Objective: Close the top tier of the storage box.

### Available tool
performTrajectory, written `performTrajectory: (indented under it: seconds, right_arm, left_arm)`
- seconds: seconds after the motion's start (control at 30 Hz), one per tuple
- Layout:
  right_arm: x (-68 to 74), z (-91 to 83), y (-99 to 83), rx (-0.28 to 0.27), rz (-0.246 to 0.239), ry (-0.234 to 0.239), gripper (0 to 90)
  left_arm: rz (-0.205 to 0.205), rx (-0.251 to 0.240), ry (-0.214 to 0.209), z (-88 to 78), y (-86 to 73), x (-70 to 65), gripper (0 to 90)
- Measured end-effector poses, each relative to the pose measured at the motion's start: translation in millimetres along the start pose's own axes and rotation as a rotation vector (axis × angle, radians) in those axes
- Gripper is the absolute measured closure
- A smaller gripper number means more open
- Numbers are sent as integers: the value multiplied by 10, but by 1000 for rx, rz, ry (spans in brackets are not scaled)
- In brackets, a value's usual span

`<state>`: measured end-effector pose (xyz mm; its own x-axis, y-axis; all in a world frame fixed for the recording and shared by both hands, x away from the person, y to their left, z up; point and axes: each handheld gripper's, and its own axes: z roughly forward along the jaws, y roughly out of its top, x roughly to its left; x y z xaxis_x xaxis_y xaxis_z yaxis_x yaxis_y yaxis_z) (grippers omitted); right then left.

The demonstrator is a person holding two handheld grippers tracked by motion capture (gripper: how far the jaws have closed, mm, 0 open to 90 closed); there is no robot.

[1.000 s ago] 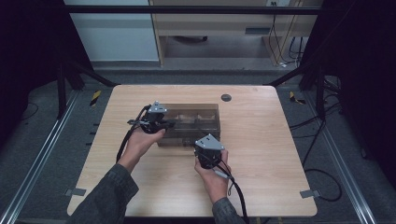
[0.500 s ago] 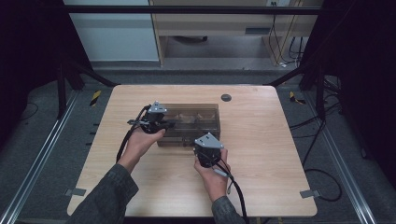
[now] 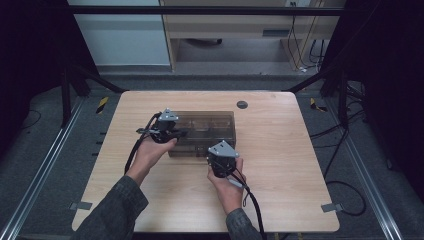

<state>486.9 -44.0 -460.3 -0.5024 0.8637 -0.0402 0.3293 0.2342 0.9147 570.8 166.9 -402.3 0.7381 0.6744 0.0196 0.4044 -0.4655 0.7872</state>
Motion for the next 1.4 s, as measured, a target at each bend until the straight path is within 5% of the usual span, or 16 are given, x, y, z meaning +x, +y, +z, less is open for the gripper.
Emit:
performTrajectory:
  seconds: [1.4]
  right_arm:
    - [-65,119,22,7,18,-9,900]
  left_arm:
    - [7,5,-6,-9,-4,0,892]
